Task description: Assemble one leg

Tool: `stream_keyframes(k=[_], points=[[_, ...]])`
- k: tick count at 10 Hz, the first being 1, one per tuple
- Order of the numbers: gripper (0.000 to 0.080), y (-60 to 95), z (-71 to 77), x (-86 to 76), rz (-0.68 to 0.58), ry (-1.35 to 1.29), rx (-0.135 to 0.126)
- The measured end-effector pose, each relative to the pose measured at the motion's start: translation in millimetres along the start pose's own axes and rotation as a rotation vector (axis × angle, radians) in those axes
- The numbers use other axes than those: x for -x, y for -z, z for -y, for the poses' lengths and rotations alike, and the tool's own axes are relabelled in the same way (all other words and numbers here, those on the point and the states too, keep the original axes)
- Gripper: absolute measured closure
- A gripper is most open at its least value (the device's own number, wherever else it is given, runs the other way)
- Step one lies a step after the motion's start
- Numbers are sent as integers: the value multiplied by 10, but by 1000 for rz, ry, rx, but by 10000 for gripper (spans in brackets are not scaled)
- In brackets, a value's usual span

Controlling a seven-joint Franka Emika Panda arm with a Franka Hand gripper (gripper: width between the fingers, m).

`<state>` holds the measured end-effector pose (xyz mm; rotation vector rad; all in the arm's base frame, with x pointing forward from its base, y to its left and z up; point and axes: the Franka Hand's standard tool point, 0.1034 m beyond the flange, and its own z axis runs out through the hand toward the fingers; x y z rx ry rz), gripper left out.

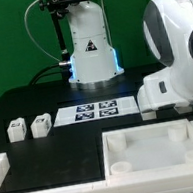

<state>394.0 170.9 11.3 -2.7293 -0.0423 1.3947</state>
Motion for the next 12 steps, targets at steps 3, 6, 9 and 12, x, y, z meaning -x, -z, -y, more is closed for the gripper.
stream_keyframes(k=[3, 6, 9, 12], points=[[509, 748, -232, 406, -48, 50, -25], [509, 1071, -207, 605, -110, 55, -21], [508, 1184, -432, 442, -393, 122, -22], [508, 2018, -916, 537, -622, 175, -31]])
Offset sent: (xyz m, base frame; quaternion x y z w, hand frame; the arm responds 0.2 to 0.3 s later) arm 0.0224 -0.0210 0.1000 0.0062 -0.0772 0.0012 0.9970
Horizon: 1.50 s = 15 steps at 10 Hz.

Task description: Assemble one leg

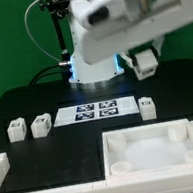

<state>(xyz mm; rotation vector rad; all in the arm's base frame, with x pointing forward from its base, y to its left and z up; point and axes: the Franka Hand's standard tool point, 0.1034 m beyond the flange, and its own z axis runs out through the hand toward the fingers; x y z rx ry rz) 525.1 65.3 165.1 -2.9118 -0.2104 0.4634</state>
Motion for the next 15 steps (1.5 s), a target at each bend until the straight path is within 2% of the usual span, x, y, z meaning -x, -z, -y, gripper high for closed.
stream_keyframes(k=[1, 2, 3, 5, 6, 7, 8, 9, 10, 11, 15], points=[[508, 116, -53, -163, -114, -1, 18], [508, 117, -78, -180, -237, -5, 39], [508, 65, -98, -90, -270, -9, 52], [508, 89, -152, -197, -462, -18, 91], [508, 88, -65, -349, -595, -30, 112], [508, 98, -9, -483, -659, -14, 123], [508, 230, 8, -669, -766, -8, 136], [508, 286, 63, -811, -807, 1, 136], [508, 369, 145, -940, -910, -3, 138], [508, 294, 138, -924, -915, 15, 150], [508, 273, 136, -915, -900, 14, 148]])
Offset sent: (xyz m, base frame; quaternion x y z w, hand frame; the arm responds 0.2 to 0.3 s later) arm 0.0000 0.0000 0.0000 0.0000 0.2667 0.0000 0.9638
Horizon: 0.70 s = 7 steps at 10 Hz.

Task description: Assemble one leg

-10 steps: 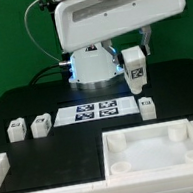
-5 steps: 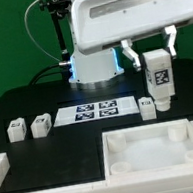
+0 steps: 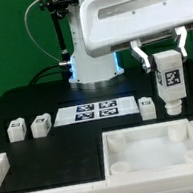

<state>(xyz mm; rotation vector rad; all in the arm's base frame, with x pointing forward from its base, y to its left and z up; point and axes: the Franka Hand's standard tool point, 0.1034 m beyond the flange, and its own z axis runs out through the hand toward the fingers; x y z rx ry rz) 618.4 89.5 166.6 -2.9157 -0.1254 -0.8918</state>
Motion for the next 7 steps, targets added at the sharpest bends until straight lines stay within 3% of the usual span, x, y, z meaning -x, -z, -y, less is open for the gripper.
stream_keyframes(k=[2, 3, 4, 7], points=[[508, -122, 133, -11, 5, -2, -12], [508, -218, 97, -38, 1, 8, -9], [508, -324, 66, -6, 2, 5, -7], [508, -478, 174, 158, 20, 13, -15]])
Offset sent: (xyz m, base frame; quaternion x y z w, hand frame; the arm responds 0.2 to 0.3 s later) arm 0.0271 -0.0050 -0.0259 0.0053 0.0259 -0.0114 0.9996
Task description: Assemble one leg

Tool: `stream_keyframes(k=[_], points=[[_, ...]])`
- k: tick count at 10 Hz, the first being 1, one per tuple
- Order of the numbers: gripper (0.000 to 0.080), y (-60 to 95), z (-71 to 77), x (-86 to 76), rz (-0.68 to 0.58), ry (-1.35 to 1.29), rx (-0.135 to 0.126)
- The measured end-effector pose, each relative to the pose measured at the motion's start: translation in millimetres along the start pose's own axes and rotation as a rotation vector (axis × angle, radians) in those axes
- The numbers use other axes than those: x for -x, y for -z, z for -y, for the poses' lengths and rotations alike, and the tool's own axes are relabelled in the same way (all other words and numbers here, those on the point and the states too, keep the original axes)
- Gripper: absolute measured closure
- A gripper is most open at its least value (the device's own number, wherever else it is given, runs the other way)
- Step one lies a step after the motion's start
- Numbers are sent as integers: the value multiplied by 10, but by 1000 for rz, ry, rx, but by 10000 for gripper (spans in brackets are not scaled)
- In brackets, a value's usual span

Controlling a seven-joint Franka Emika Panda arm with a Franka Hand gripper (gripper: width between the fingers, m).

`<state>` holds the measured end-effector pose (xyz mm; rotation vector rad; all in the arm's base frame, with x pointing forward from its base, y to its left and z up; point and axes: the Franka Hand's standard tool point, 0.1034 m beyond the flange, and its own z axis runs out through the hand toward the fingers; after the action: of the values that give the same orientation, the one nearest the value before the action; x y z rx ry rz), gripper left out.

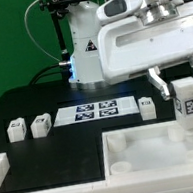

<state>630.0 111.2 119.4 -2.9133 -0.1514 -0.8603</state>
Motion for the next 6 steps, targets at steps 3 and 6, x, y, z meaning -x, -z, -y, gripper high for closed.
stream_keyframes(k=[3, 6], points=[[508, -105, 30, 132, 22, 4, -3], [508, -141, 12, 175, 29, 3, -1]])
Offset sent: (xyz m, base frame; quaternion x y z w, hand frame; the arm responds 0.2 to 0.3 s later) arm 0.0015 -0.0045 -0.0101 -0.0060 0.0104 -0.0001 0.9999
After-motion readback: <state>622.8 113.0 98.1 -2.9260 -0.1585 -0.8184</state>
